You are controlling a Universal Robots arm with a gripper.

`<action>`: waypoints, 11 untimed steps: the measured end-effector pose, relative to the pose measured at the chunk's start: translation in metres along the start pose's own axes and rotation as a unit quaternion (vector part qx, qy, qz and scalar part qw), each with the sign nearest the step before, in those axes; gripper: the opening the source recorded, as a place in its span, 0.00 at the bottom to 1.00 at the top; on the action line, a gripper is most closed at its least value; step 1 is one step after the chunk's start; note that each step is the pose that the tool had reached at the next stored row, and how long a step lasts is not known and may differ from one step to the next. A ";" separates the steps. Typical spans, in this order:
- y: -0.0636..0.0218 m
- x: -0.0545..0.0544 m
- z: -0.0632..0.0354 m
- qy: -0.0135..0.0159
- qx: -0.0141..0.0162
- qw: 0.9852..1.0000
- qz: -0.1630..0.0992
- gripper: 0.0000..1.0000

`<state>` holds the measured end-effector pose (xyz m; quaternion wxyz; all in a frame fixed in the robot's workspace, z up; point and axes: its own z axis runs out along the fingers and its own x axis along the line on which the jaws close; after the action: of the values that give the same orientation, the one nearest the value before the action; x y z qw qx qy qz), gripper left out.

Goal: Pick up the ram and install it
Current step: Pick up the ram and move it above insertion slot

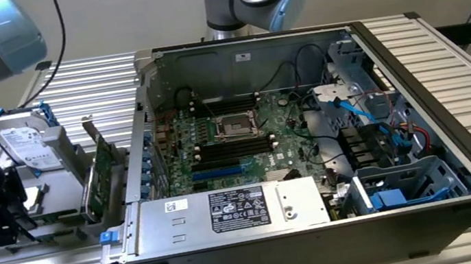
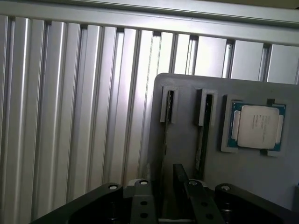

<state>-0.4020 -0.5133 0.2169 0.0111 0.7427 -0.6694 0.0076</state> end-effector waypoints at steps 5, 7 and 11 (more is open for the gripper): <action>0.0012 0.000 0.0090 0.000 0.000 1.000 0.000 0.30; 0.0020 0.000 0.0129 0.000 0.000 1.000 0.000 0.30; 0.0025 -0.001 0.0200 0.000 0.000 1.000 0.000 0.30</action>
<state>-0.4047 -0.5134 0.1969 0.0110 0.7428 -0.6694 0.0076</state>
